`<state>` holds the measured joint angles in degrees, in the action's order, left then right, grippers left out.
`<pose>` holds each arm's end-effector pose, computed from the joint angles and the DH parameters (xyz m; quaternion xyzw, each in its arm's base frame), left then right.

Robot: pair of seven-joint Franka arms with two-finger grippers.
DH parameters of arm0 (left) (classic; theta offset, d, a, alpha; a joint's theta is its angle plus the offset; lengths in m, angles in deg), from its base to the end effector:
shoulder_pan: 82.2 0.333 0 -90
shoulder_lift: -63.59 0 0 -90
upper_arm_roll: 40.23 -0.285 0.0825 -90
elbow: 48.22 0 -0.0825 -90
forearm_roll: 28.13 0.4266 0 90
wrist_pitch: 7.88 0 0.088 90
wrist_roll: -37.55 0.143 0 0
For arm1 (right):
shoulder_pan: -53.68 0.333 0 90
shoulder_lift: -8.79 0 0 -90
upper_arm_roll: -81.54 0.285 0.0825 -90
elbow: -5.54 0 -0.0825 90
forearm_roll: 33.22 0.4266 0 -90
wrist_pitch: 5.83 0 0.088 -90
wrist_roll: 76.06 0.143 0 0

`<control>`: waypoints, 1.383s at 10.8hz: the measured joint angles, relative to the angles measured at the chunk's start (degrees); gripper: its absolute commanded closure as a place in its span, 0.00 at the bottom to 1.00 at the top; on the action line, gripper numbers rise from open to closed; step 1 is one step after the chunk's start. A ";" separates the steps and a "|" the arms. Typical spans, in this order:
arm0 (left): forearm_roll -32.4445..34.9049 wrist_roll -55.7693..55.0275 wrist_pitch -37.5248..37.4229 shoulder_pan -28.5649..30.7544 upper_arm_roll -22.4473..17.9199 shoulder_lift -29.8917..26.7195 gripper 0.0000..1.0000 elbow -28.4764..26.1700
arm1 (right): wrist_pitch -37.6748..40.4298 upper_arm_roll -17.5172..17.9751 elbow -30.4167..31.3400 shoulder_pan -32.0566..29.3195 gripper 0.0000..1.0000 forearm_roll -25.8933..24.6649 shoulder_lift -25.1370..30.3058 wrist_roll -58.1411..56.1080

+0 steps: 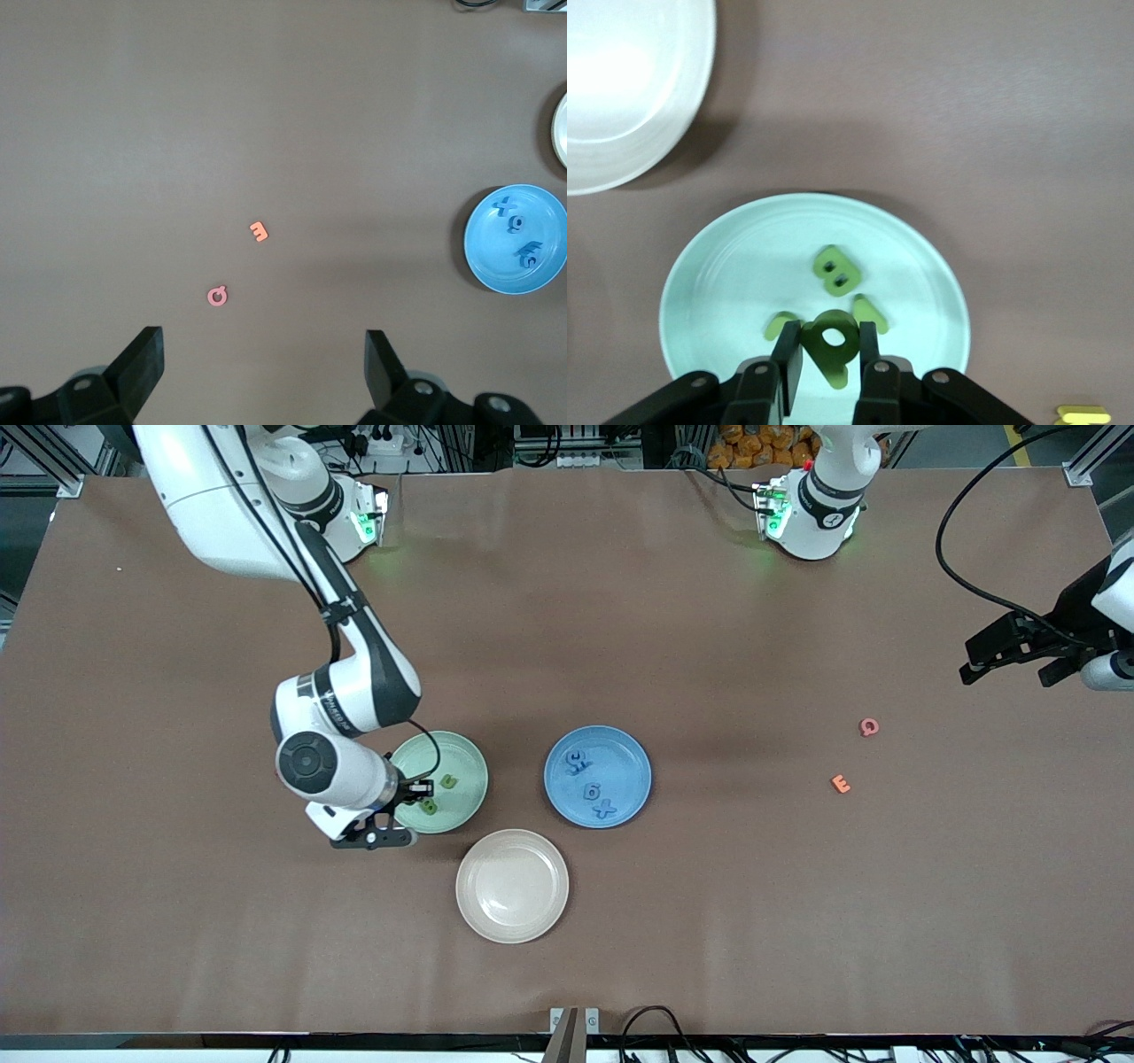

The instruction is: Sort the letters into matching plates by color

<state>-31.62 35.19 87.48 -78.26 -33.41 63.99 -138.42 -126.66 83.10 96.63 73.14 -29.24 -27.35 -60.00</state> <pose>0.6103 -0.0387 0.5605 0.9987 -0.0029 0.0401 0.0327 0.6481 0.2537 0.1706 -0.9975 -0.0216 0.0646 0.0173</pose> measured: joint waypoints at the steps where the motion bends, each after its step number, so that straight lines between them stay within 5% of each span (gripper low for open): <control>1: 0.00 0.00 0.00 0.00 -0.02 0.01 0.00 0.00 | 0.01 -0.01 0.14 0.80 0.00 0.00 0.00 0.00; 5: 0.00 0.00 0.02 0.00 -0.01 0.02 0.00 0.00 | 2.35 -1.63 0.05 0.83 0.00 0.00 0.22 -2.80; 8: 0.00 0.00 0.02 0.01 -0.01 0.09 0.00 -0.08 | 6.07 -6.00 -0.83 -0.60 0.00 -0.01 2.74 -8.74; 15: 0.00 0.00 0.02 0.02 0.00 0.09 0.00 -0.20 | 6.60 -10.84 -3.04 -15.01 0.00 -0.08 4.68 -27.17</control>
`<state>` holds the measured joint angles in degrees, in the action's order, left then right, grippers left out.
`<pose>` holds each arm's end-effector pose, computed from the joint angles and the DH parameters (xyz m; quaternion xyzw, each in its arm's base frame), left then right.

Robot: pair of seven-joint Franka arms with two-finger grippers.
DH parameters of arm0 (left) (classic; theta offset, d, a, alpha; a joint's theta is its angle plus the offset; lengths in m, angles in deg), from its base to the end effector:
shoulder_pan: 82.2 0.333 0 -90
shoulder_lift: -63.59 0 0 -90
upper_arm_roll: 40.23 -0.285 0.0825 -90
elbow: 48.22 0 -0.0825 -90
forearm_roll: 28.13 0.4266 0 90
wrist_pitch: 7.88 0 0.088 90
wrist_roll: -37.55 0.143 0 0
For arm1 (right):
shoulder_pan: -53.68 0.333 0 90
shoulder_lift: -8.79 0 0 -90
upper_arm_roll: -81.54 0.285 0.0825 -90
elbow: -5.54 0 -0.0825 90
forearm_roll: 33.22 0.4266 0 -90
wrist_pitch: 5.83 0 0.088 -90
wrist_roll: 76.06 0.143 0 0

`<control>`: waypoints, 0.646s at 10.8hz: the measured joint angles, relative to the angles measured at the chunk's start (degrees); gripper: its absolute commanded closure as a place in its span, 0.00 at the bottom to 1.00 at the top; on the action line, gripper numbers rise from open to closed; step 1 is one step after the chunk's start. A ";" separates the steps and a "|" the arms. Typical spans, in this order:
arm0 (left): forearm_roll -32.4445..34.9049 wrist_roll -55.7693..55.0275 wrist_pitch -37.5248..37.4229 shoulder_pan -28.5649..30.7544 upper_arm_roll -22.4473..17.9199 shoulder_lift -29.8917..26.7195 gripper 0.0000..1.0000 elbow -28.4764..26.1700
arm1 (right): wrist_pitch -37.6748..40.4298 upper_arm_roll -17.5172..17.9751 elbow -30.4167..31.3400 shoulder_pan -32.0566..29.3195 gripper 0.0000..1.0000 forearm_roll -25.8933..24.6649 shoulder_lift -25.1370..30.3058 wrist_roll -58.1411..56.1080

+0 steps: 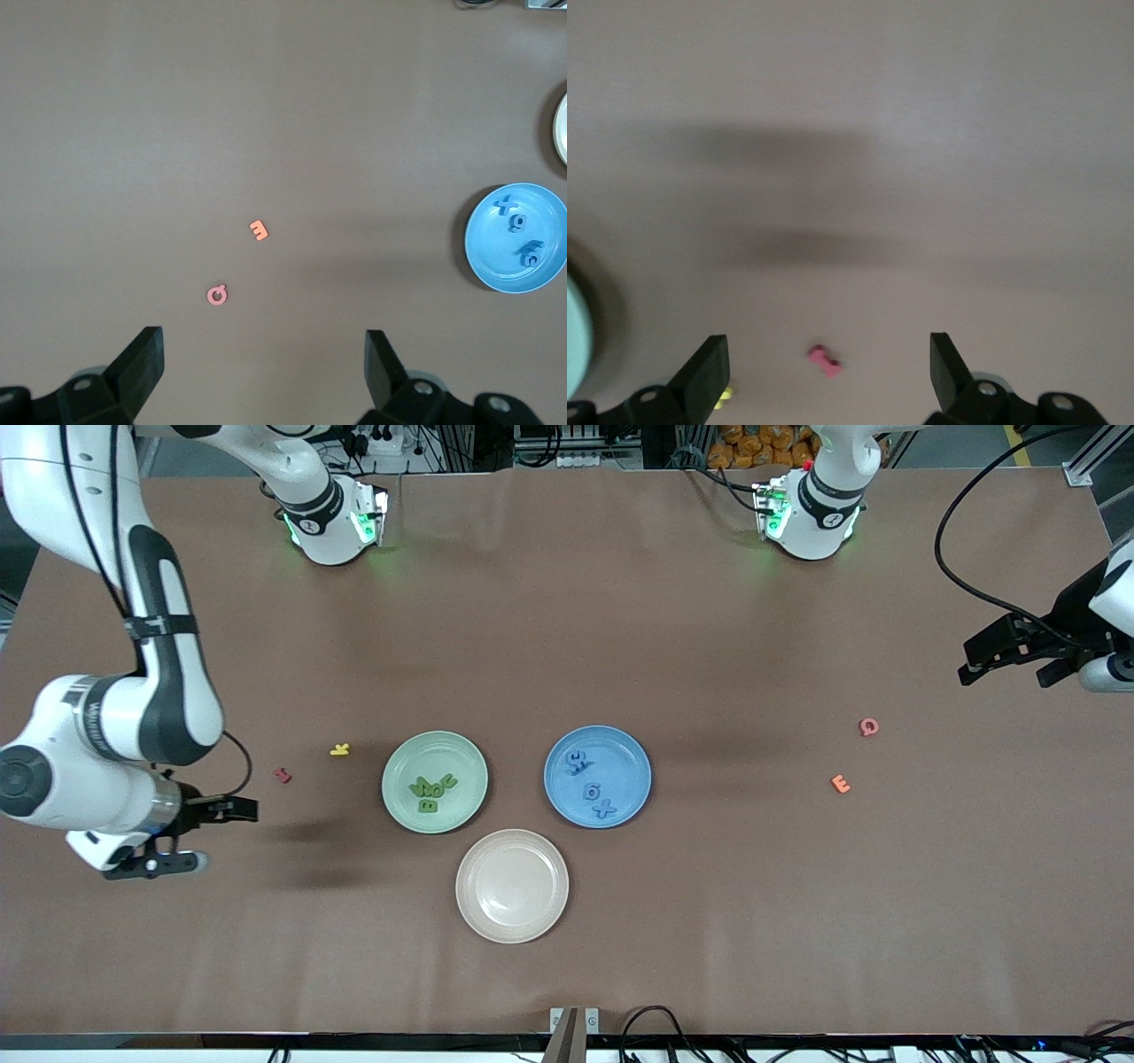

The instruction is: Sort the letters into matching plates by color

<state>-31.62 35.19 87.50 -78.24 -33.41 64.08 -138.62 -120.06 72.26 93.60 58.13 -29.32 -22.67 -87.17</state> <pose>0.6105 -0.0384 0.5578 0.9988 -0.0027 0.0377 0.0327 0.7047 -0.0436 0.2482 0.9978 0.0494 -0.0437 0.0062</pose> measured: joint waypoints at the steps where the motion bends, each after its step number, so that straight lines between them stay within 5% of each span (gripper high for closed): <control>1: 0.00 0.00 0.00 0.00 0.00 0.00 0.00 0.00 | 0.00 -0.26 -0.14 -1.56 0.00 0.00 0.00 -1.46; 7: 0.00 0.00 0.04 -0.01 0.01 0.00 0.00 -0.03 | 7.60 -1.06 -1.52 -5.78 0.00 -0.73 8.00 -2.29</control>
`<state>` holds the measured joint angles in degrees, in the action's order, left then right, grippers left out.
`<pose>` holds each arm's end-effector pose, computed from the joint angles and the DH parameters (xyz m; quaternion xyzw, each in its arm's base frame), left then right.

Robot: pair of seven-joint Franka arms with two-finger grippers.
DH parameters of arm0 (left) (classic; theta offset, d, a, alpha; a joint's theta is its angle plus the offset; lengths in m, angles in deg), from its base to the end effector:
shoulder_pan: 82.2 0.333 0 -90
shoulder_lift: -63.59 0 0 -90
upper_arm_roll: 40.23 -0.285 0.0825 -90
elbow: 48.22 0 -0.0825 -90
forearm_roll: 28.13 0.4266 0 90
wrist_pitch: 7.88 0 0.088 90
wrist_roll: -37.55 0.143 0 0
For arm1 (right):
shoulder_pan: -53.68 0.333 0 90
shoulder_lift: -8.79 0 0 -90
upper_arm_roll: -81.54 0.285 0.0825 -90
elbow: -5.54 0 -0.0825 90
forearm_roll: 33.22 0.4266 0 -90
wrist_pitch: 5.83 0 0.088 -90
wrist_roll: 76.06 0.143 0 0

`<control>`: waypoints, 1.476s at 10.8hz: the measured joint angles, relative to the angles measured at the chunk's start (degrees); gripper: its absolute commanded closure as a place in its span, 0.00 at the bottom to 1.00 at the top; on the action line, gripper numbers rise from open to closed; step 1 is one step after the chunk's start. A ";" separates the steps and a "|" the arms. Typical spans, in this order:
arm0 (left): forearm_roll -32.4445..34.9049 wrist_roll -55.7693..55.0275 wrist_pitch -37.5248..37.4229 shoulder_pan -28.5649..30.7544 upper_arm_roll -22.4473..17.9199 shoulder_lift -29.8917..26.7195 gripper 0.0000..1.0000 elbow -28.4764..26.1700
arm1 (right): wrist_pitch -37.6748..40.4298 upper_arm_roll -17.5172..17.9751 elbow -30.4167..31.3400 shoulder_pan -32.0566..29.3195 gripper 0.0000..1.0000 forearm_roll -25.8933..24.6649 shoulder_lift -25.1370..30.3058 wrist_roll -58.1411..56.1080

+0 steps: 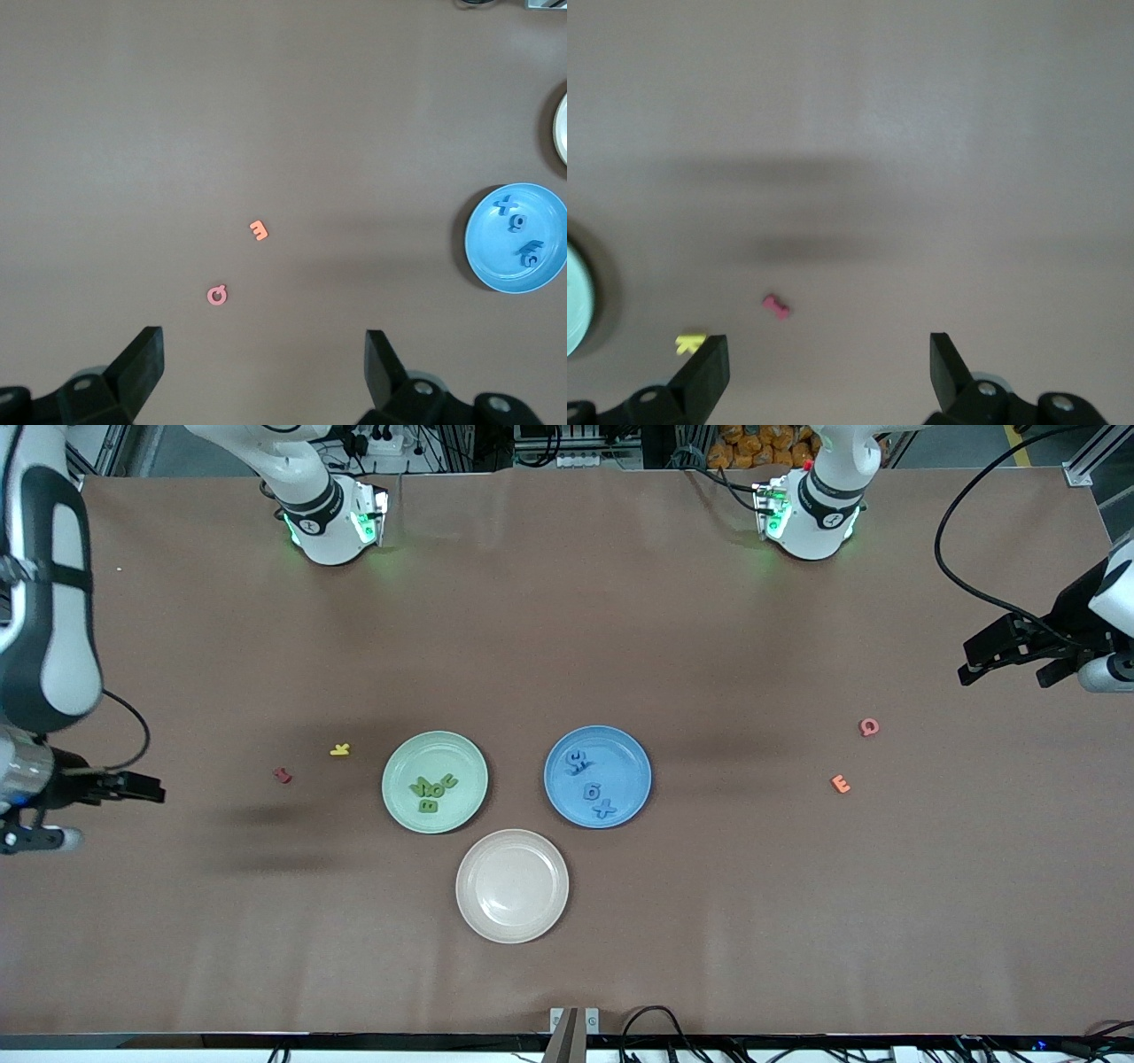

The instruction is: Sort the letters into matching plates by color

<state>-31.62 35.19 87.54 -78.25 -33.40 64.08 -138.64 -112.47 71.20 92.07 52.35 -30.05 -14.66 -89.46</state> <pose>0.6106 -0.0387 0.5577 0.9987 -0.0028 0.0379 0.0327 0.6867 -0.1239 0.3493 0.9995 0.0129 -0.0272 0.0038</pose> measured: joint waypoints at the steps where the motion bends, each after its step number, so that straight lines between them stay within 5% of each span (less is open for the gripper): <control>1: 0.00 0.00 0.00 -0.01 0.00 0.00 0.00 -0.01 | 3.07 -0.03 -0.09 -0.29 0.00 -0.46 2.91 0.01; 9: 0.00 0.00 0.03 -0.01 0.00 0.00 0.00 -0.03 | 25.80 0.82 -3.48 -1.78 0.00 -1.44 22.02 0.02; 16: 0.00 0.00 0.03 -0.01 0.00 0.00 0.00 -0.05 | 20.17 1.44 1.74 1.86 0.00 -1.47 23.38 6.02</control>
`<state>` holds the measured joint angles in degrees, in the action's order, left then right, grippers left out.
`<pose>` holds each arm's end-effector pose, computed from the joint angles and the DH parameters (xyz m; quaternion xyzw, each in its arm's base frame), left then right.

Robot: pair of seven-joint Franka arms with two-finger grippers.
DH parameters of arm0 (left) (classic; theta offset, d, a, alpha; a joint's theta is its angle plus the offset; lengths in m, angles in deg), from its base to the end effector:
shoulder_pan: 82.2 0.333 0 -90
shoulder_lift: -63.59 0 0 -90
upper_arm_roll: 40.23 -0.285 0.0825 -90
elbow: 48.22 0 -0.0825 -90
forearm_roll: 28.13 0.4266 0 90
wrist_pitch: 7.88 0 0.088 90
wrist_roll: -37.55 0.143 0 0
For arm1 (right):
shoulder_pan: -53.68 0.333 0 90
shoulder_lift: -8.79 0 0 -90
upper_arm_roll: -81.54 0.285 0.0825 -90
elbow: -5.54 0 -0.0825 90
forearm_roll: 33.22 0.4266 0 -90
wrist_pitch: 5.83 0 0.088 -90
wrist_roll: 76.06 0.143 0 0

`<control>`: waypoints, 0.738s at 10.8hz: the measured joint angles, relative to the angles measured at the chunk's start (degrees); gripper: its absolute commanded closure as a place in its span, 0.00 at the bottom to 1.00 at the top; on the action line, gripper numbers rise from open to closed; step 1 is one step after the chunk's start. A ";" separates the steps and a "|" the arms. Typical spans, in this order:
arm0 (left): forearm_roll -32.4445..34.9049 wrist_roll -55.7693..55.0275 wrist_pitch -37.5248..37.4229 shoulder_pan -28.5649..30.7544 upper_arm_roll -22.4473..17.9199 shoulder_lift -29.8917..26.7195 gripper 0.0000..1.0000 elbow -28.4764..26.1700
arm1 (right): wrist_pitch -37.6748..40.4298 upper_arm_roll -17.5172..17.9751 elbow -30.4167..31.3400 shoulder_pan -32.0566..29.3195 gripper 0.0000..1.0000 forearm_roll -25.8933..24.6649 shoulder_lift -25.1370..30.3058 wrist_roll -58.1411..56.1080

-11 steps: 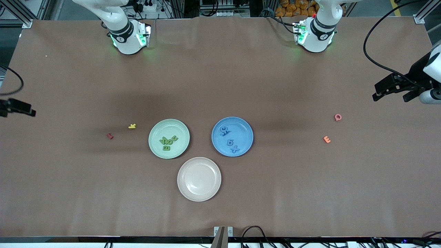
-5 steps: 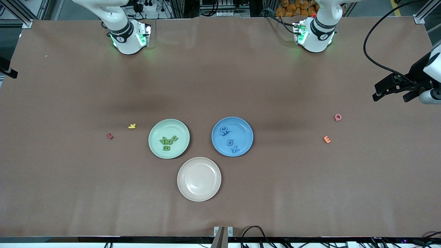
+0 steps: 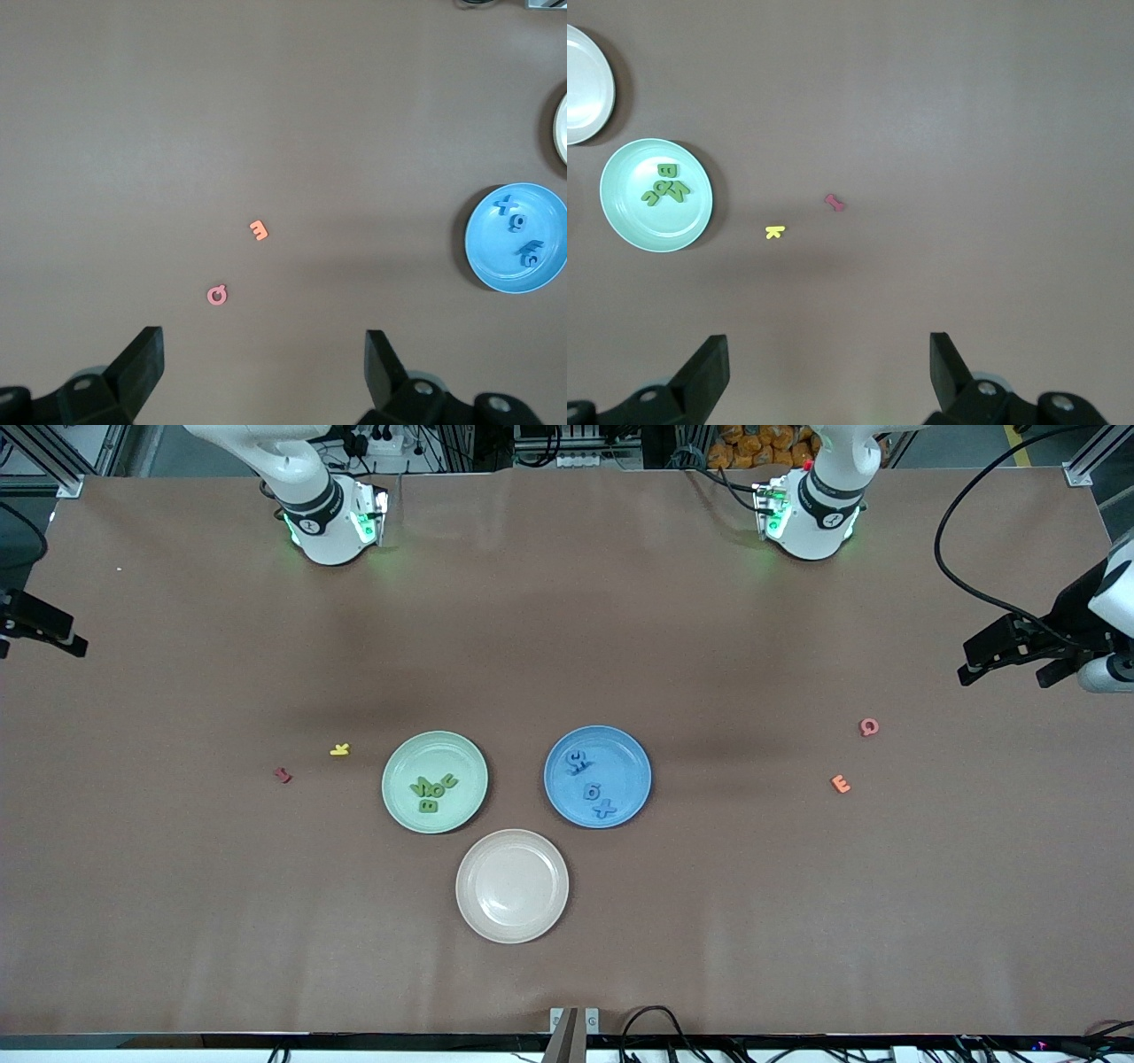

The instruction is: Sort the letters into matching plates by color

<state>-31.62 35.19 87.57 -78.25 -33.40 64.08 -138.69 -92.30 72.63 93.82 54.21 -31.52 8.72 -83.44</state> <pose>0.6106 -0.0387 0.5572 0.9987 -0.0028 0.0377 0.0327 0.5845 -0.0816 0.5669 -0.9997 0.0081 0.0142 0.0168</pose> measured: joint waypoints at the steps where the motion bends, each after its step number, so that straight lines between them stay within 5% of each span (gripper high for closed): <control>1: 0.00 0.00 0.00 0.00 0.00 0.00 0.00 0.00 | -0.59 0.00 0.81 0.54 0.00 -0.45 -0.03 0.84; 8: 0.00 0.00 0.14 0.00 -0.01 0.05 0.00 -0.02 | -1.59 0.02 -0.04 1.37 0.00 -1.37 -0.29 2.50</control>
<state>-31.62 35.19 87.71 -78.25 -33.41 64.13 -138.72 -93.89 72.65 93.77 55.58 -32.88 8.42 -80.95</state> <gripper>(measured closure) 0.000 0.000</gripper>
